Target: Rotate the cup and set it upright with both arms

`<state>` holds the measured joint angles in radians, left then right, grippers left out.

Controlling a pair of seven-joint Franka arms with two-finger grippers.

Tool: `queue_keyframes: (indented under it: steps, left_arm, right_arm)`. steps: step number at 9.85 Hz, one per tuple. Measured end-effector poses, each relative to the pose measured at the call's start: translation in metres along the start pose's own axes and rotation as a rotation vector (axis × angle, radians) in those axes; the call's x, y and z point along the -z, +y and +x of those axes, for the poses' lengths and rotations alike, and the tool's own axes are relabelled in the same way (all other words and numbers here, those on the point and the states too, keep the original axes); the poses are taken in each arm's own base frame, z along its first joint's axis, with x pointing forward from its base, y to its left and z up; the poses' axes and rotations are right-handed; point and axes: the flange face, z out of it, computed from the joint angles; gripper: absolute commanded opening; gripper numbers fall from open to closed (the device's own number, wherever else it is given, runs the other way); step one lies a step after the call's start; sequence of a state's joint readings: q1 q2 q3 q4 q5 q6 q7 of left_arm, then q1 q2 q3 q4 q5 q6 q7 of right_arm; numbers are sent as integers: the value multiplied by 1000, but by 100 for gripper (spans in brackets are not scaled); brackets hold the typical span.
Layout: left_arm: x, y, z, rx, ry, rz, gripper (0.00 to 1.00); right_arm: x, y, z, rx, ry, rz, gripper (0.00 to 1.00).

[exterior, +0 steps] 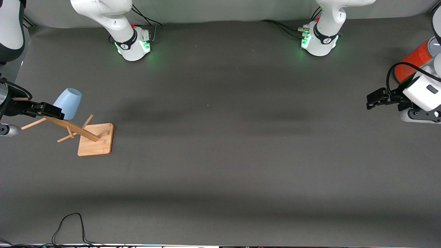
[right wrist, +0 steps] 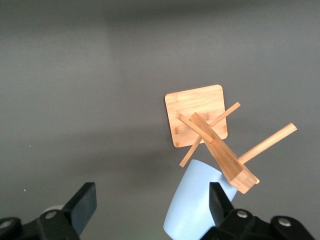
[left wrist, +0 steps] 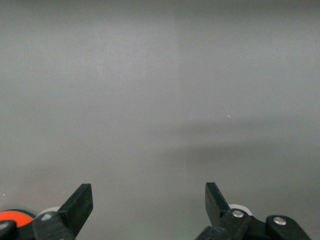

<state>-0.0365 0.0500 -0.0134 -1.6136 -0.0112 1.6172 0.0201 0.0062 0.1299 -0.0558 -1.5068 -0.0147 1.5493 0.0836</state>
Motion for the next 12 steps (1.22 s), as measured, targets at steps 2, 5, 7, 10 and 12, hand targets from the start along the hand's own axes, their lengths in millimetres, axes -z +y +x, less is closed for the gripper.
queue_keyframes:
  steps: [2,5,7,10,12]
  left_arm:
    - [0,-1,0,-11,0,0,100]
    - [0,-2,0,-19,-1,0,100]
    - [0,-2,0,-20,-2,0,100]
    - [0,-1,0,-20,-4,0,100]
    - [-1,-1,-1,-20,-7,0,100]
  right_arm:
    - [0,-1,0,29,4,2,100]
    - [1,-4,0,45,7,2,100]
    - [1,-4,1,46,8,2,100]
    - [1,-4,1,46,8,2,100]
    - [1,-4,1,47,8,2,100]
